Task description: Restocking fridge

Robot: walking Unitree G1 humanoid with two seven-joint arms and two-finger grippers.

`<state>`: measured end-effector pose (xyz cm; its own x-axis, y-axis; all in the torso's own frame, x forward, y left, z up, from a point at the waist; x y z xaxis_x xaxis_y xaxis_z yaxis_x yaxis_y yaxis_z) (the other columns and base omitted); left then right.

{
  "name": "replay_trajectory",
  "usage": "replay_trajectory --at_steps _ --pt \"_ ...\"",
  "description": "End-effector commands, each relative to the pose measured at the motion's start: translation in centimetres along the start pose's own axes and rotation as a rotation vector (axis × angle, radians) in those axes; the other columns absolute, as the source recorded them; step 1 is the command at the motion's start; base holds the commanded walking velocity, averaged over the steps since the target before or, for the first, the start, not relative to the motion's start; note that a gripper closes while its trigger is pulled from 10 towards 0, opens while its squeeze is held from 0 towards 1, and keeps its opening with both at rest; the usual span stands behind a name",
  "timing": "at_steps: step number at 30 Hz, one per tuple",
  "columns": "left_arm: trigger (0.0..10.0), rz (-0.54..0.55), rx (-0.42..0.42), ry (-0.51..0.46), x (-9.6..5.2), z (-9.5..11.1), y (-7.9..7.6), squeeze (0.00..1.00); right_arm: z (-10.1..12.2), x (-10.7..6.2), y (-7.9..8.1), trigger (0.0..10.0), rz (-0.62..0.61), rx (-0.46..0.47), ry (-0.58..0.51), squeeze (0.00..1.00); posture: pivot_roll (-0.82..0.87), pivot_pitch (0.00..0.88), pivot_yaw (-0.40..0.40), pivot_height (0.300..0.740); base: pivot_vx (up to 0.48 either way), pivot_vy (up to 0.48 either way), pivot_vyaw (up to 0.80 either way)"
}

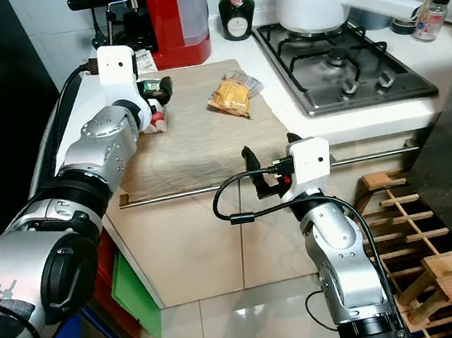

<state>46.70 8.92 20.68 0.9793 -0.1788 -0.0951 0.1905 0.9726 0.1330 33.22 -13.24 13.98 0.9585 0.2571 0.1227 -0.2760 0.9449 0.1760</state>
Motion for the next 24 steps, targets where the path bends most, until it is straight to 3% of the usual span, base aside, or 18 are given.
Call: replay_trajectory --at_steps 1,12,24 --pt "0.0 -0.046 -0.031 0.23 -1.0 -6.7 -1.5 0.0 -0.2 0.0 0.1 10.0 0.001 -0.007 0.013 0.0 -0.22 0.0 0.062 0.74 0.0 0.0 0.0" --pt "0.0 -0.033 0.013 0.273 -1.4 -8.5 -1.1 0.0 -0.2 0.1 0.1 10.0 -0.001 -0.01 0.014 0.0 -0.22 0.0 0.063 0.74 0.0 0.0 0.0" --pt "0.0 -0.017 0.002 0.216 -1.1 -7.3 -0.6 0.0 -0.3 0.1 0.1 10.0 -0.001 -0.01 0.017 0.0 -0.22 0.0 0.063 0.74 0.0 0.0 0.0"
Point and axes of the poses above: a point about 5 cm out from each wrist's last joint towards the gripper, its own x axis pointing out of the wrist towards the gripper, its own z axis along the axis of the wrist's last joint, y = z × x, the point moved 5 cm from there along x, pointing out of the wrist towards the gripper, and after that the axes turned 9 degrees about x, right-handed, at the moved point
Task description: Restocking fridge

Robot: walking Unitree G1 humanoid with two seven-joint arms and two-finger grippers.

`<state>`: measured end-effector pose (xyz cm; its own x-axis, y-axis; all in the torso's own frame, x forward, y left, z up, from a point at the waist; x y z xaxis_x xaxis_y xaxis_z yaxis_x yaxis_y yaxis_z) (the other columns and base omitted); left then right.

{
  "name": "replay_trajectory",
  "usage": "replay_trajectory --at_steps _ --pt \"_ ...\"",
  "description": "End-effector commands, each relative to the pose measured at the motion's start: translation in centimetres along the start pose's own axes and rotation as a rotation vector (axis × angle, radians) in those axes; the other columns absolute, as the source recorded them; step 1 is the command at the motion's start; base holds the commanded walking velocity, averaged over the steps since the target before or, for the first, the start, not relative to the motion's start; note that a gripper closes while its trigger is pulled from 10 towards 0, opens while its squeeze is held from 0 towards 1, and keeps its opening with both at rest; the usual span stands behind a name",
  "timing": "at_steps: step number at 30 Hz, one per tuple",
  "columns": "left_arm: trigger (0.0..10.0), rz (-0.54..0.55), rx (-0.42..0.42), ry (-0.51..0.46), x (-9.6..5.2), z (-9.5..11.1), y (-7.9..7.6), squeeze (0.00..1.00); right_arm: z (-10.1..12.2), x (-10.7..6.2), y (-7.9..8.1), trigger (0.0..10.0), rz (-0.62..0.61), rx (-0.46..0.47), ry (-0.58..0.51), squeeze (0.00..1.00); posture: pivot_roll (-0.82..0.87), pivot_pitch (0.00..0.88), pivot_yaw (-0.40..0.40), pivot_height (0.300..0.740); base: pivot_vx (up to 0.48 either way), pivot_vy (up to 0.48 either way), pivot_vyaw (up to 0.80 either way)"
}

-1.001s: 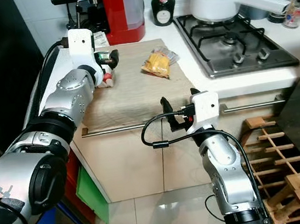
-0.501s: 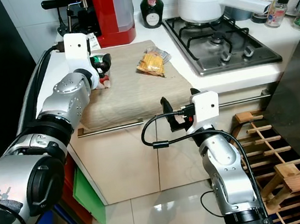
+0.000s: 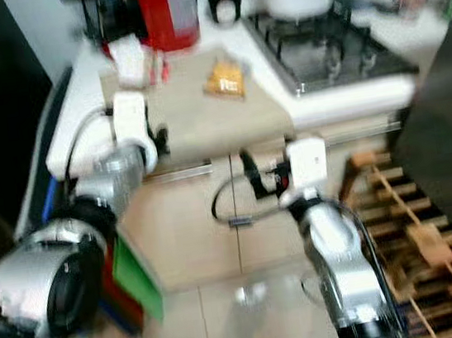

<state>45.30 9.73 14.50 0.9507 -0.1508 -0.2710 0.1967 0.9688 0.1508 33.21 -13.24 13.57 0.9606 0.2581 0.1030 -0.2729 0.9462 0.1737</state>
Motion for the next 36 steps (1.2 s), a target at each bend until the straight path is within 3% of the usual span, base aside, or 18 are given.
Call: replay_trajectory --at_steps 1,5,7,10,11,13,16,18,19,23,25,27,31,34,35,36 --pt "0.0 -0.016 -0.016 0.035 0.0 -1.0 -0.3 0.0 0.1 0.1 0.2 10.0 0.002 -0.007 -0.003 0.0 -0.22 0.0 0.063 0.74 0.0 0.0 0.0" --pt "0.0 -0.023 0.015 -0.041 0.0 1.0 -0.3 0.0 0.1 0.1 0.3 10.0 0.001 -0.01 -0.003 0.0 -0.22 0.0 0.069 0.74 0.0 0.0 0.0" --pt "10.0 -0.052 0.053 -0.166 -0.2 3.5 -0.5 0.0 0.4 0.1 0.3 10.0 -0.007 -0.019 -0.013 0.0 -0.22 0.0 0.079 0.74 0.0 0.0 0.0" --pt "10.0 -0.04 0.101 -0.349 -1.1 6.6 0.6 0.0 1.1 0.2 -0.2 10.0 -0.036 -0.025 -0.037 0.0 -0.22 0.0 0.078 0.74 0.0 0.0 0.0" --pt "10.0 -0.04 0.101 -0.349 -1.1 6.6 0.6 0.0 1.1 0.2 -0.2 10.0 -0.036 -0.025 -0.037 0.0 -0.22 0.0 0.078 0.74 0.0 0.0 0.0" --pt "10.0 0.043 0.11 -0.411 -1.8 7.7 3.4 0.0 1.3 0.4 -0.5 10.0 -0.045 -0.031 -0.044 0.0 -0.2 0.0 0.064 0.74 0.0 0.0 0.0" --pt "10.0 0.096 0.095 -0.438 -2.3 8.1 5.4 0.0 1.6 0.8 -0.2 10.0 -0.033 -0.041 -0.055 0.0 -0.19 0.0 0.071 0.74 0.0 0.0 0.0" --pt "10.0 0.093 0.095 -0.463 -2.8 8.2 5.9 0.02 1.9 1.0 0.0 10.0 -0.035 -0.041 -0.073 0.0 -0.18 0.0 0.086 0.74 0.0 0.0 0.0" --pt "10.0 0.083 0.096 -0.493 -3.2 8.3 5.8 0.98 2.1 1.0 0.1 10.0 -0.04 -0.036 -0.084 0.0 -0.18 0.0 0.092 0.74 0.0 0.0 0.0" --pt "10.0 0.043 0.082 -0.543 -4.5 7.8 5.0 1.0 2.8 0.9 0.1 10.0 -0.072 -0.016 -0.124 0.0 -0.16 0.0 0.107 0.74 0.0 0.0 0.0" --pt "10.0 0.051 0.045 -0.538 -5.5 6.5 4.2 1.0 3.3 0.9 -0.1 10.0 -0.108 -0.021 -0.15 0.0 -0.14 0.0 0.116 0.74 0.0 0.0 0.0" --pt "10.0 0.063 0.034 -0.534 -5.8 6.1 4.1 1.0 3.5 1.0 -0.3 10.0 -0.125 -0.028 -0.157 0.0 -0.14 0.0 0.116 0.74 0.0 0.0 0.0" --pt "10.0 0.116 0.03 -0.453 -7.0 2.4 4.6 1.0 3.8 1.4 -0.8 10.0 -0.163 -0.034 -0.171 0.0 -0.11 0.0 0.115 0.74 0.0 0.0 0.0" --pt "10.0 0.118 0.031 -0.445 -8.3 1.6 4.8 1.0 3.8 1.7 -0.7 10.0 -0.158 -0.03 -0.17 0.0 -0.1 0.0 0.104 0.74 0.0 0.0 0.0" --pt "10.0 0.057 0.062 -0.484 -9.8 2.2 3.4 1.0 4.1 1.9 -0.9 10.0 -0.156 -0.036 -0.171 0.04 -0.07 0.0 0.067 0.74 0.0 0.0 0.0" --pt "10.0 0.031 0.075 -0.5 -10.4 2.5 2.7 1.0 4.2 2.0 -0.9 10.0 -0.153 -0.039 -0.171 0.16 -0.07 0.0 0.054 0.74 0.0 0.0 0.0"
Point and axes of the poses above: a point about 5 cm out from each wrist's last joint towards the gripper, its own x axis pointing out of the wrist towards the gripper, its own z axis along the axis of the wrist's last joint, y = z × x, the point moved 5 cm from there along x, pointing out of the wrist towards the gripper, and after that the axes turned 9 degrees about x, right-handed, at the moved point
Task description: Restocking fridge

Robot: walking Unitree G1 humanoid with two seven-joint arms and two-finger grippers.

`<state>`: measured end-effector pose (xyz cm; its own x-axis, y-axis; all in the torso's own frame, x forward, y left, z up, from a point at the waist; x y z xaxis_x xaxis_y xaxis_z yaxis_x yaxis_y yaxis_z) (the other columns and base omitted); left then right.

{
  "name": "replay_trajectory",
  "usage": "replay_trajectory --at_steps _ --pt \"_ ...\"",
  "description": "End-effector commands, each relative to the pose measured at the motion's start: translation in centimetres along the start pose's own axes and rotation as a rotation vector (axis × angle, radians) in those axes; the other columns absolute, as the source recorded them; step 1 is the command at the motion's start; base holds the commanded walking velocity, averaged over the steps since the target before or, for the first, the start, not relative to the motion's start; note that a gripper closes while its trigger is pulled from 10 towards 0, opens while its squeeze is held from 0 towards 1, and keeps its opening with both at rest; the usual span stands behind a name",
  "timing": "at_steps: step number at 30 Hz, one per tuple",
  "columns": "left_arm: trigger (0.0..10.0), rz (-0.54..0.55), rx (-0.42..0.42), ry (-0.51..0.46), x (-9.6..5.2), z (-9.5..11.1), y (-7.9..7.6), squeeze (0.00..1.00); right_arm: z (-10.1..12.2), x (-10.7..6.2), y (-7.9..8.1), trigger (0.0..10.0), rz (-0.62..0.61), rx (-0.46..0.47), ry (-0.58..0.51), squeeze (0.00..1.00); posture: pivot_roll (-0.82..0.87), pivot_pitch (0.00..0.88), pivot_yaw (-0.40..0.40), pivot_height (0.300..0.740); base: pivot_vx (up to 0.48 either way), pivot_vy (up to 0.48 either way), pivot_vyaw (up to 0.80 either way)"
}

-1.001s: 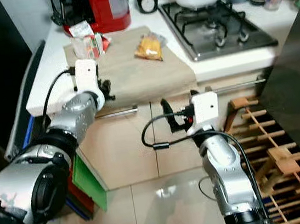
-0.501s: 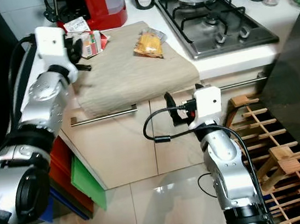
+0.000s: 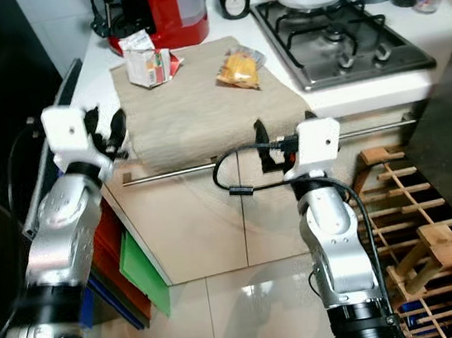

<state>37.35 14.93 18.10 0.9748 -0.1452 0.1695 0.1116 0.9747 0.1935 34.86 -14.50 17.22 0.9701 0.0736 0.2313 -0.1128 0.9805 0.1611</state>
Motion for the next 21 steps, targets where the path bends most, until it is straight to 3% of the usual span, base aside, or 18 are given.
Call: replay_trajectory --at_steps 1,2,3,4,7,10,13,17,18,19,20,21 --pt "10.0 -0.076 0.023 -0.077 -0.4 2.7 -1.5 1.0 0.5 0.5 0.1 10.0 0.009 0.001 -0.012 0.16 -0.07 0.0 0.054 0.74 0.0 0.0 0.0" --pt "10.0 -0.088 0.024 -0.085 -0.5 3.0 -1.8 1.0 0.5 0.6 0.2 10.0 0.012 -0.002 -0.013 0.58 -0.06 0.0 0.042 0.74 0.0 0.0 0.0" --pt "10.0 -0.088 0.024 -0.085 -0.5 3.0 -1.8 1.0 0.5 0.6 0.2 10.0 0.012 -0.002 -0.013 0.58 -0.06 0.0 0.042 0.74 0.0 0.0 0.0" --pt "10.0 -0.09 0.023 -0.08 -0.5 3.0 -1.9 1.0 0.5 0.7 0.3 10.0 0.025 -0.004 -0.011 1.0 -0.04 0.0 0.017 0.74 0.0 0.0 0.0" --pt "10.0 -0.078 0.009 -0.042 -0.2 2.3 -1.9 1.0 0.3 0.8 0.4 10.0 0.042 -0.01 -0.004 1.0 -0.04 0.0 0.001 0.74 0.0 0.0 0.0" --pt "10.0 -0.036 0.011 -0.023 -0.4 2.0 -0.9 1.0 0.0 1.3 1.3 10.0 0.073 -0.021 0.002 1.0 -0.02 0.0 -0.019 0.74 0.0 0.0 0.0" --pt "10.0 -0.028 -0.001 -0.007 -0.7 1.9 -1.2 1.0 0.4 1.5 2.1 10.0 0.128 -0.015 -0.018 1.0 -0.02 0.0 -0.007 0.74 0.0 0.0 0.0" --pt "10.0 0.013 0.023 0.009 -0.5 1.5 -0.7 1.0 0.5 1.6 1.5 10.0 0.103 -0.013 -0.035 1.0 -0.01 0.0 -0.002 0.74 0.0 0.0 0.0" --pt "10.0 0.037 0.017 0.043 -0.6 0.7 -0.1 1.0 0.3 1.6 1.4 10.0 0.094 -0.01 -0.027 1.0 -0.01 0.0 0.004 0.74 0.0 0.0 0.0" --pt "10.0 0.112 -0.046 0.169 -1.2 -2.2 1.6 1.0 -0.4 1.3 0.9 10.0 0.073 -0.007 -0.004 1.0 -0.01 0.0 0.025 0.74 0.0 0.0 0.0" --pt "10.0 0.143 -0.102 0.242 -1.6 -3.8 2.2 1.0 -0.7 1.0 0.8 10.0 0.07 -0.005 0.003 1.0 -0.01 0.0 0.036 0.74 0.0 0.0 0.0" --pt "10.0 0.142 -0.104 0.274 -1.9 -4.5 2.4 1.0 -1.0 0.8 0.7 10.0 0.063 -0.011 0.013 1.0 -0.01 0.0 0.04 0.74 0.0 0.0 0.0"
Point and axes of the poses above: a point about 5 cm out from each wrist's last joint towards the gripper, its own x axis pointing out of the wrist towards the gripper, its own z axis along the axis of the wrist's last joint, y = z × x, the point moved 5 cm from there along x, pointing out of the wrist towards the gripper, and after that the axes turned 9 degrees about x, right-handed, at the moved point
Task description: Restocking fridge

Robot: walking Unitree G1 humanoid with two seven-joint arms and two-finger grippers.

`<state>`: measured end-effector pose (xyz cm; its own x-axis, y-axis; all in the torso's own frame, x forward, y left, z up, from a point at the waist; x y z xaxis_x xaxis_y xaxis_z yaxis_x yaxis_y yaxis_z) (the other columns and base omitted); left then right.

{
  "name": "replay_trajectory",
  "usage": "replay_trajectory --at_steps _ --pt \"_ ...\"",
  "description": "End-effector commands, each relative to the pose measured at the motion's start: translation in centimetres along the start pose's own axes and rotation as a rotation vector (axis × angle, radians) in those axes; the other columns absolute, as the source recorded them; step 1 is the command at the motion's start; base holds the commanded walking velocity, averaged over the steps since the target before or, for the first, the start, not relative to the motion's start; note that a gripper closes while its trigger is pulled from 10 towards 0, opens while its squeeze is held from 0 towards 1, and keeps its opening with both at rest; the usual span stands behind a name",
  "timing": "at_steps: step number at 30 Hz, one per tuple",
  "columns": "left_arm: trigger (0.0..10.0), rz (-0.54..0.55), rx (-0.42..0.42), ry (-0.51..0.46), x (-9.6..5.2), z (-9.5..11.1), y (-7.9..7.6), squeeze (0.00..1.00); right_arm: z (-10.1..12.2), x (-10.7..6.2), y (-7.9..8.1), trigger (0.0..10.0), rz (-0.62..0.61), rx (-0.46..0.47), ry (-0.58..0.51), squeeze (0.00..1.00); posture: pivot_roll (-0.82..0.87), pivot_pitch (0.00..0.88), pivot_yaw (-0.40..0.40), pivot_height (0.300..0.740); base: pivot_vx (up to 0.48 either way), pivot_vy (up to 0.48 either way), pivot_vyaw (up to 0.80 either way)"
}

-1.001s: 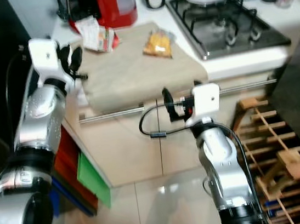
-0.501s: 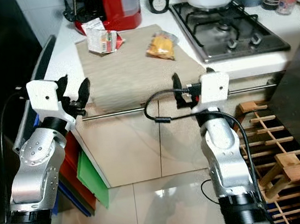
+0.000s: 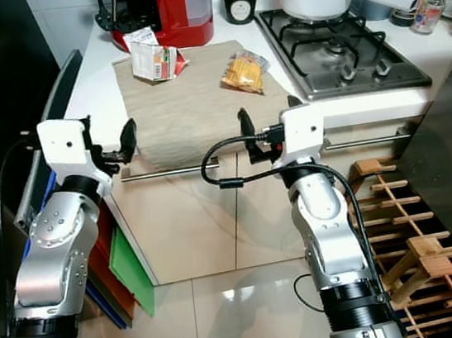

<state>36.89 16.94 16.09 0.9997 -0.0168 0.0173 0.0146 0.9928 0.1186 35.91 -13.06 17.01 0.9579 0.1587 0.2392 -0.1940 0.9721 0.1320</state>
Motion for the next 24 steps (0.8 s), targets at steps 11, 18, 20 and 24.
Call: replay_trajectory --at_steps 11,18,20,24 --pt "10.0 -0.159 0.168 -0.018 -0.4 0.5 -2.3 1.0 -1.8 -3.0 -1.8 10.0 -0.114 0.01 0.034 1.0 -0.02 0.0 0.077 0.74 0.0 0.0 0.0" --pt "10.0 -0.195 0.113 -0.007 -0.7 -0.7 -3.3 1.0 -3.0 -3.6 -2.6 10.0 -0.184 0.0 0.076 1.0 -0.08 0.0 0.11 0.74 0.0 0.0 0.0" --pt "10.0 -0.251 0.063 -0.067 -1.1 1.1 -4.5 0.0 -1.9 -2.8 -2.1 10.0 -0.143 -0.019 0.057 0.96 -0.08 0.0 0.097 0.74 0.201 0.133 0.0" --pt "10.0 -0.184 0.055 -0.1 -0.6 1.6 -4.8 0.0 -1.8 -1.9 -2.5 10.0 -0.109 -0.036 0.069 0.0 -0.08 0.0 0.036 0.74 0.466 0.0 0.0"
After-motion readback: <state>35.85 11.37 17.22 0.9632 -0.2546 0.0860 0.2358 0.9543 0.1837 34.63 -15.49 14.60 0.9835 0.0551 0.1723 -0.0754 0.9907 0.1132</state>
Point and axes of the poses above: a point about 5 cm out from each wrist's last joint towards the gripper, its own x axis pointing out of the wrist towards the gripper, its own z axis along the axis of the wrist's last joint, y = z × x, the point moved 5 cm from there along x, pointing out of the wrist towards the gripper, and after that the axes turned 9 degrees about x, right-handed, at the moved point
